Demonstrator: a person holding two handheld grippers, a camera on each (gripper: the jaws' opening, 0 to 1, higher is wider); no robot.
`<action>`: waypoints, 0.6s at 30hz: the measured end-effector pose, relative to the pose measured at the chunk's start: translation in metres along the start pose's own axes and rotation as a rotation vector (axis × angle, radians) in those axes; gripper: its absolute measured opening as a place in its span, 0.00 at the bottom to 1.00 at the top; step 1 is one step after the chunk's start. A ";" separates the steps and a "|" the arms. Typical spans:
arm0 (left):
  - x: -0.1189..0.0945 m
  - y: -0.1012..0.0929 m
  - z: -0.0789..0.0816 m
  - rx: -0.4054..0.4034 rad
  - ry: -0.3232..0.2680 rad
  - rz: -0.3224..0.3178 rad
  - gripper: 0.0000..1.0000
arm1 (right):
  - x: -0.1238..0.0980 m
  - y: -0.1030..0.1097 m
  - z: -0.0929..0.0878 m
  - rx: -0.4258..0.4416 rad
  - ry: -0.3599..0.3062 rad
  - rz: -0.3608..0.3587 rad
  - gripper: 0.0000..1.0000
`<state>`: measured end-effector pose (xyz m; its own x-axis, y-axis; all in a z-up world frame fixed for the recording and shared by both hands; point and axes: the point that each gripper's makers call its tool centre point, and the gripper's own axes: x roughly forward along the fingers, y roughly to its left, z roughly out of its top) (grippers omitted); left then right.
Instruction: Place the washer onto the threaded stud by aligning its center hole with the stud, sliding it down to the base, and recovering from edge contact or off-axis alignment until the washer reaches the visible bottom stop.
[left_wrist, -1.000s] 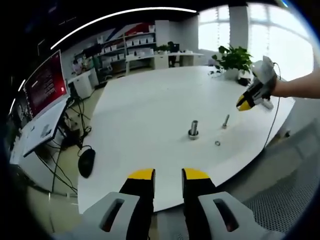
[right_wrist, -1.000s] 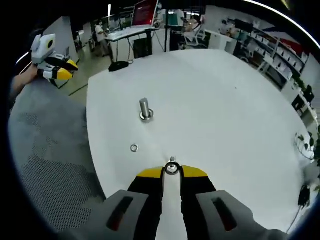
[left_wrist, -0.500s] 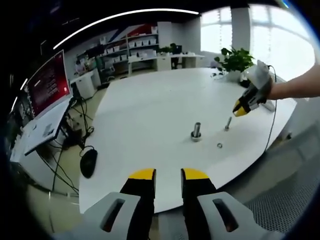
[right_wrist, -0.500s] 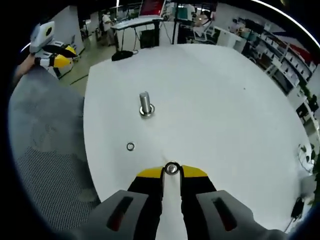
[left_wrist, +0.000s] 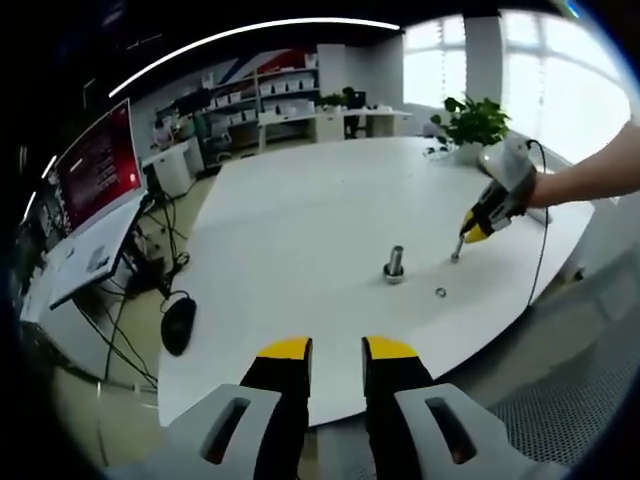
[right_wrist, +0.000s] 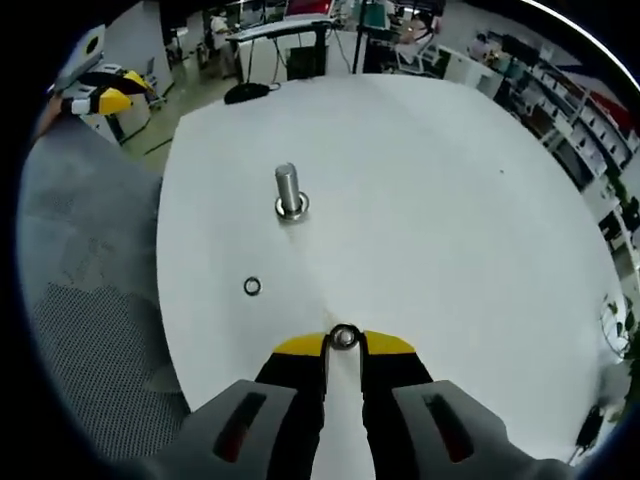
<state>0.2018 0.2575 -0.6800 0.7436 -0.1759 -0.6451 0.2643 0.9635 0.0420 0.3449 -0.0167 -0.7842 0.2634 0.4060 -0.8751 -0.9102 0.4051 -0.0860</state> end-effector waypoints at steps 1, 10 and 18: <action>0.000 0.000 0.000 0.000 0.001 0.000 0.18 | 0.001 0.000 0.000 -0.002 0.006 0.002 0.14; 0.001 0.000 -0.002 0.000 0.014 0.000 0.18 | 0.012 -0.003 -0.005 -0.015 0.051 0.017 0.14; 0.001 0.000 -0.004 0.000 0.026 0.002 0.18 | 0.028 -0.008 -0.015 -0.001 0.090 0.029 0.14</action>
<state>0.1999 0.2577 -0.6840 0.7279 -0.1691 -0.6645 0.2629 0.9639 0.0427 0.3550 -0.0207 -0.8150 0.2069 0.3426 -0.9164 -0.9175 0.3933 -0.0601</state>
